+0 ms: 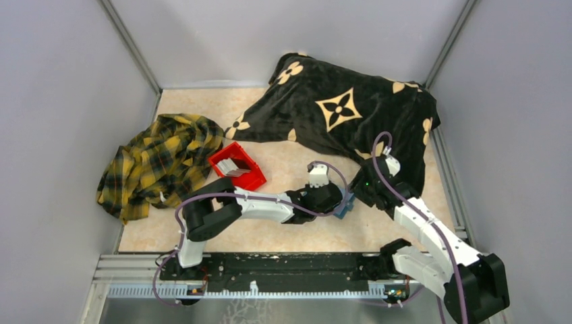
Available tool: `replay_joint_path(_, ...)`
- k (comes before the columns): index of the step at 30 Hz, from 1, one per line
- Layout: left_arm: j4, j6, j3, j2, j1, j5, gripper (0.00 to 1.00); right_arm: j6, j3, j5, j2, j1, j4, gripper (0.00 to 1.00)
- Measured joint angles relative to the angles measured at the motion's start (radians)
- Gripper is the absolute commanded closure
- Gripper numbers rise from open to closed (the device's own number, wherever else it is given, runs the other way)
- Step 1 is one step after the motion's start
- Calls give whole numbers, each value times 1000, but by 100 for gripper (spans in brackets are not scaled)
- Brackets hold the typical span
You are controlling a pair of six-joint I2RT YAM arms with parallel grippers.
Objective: Put the credit cards into the card holder
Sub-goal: Insert the credit card into the card holder.
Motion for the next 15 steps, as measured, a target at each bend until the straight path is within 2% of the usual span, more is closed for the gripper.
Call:
replay_joint_path(7,23,-8,-16,-5,0,0,67,-8,-88,-58,24,-97,104,49)
replay_joint_path(15,28,-10,-19,-6,0,0,66,-16,-140,-103,70,-111,161,49)
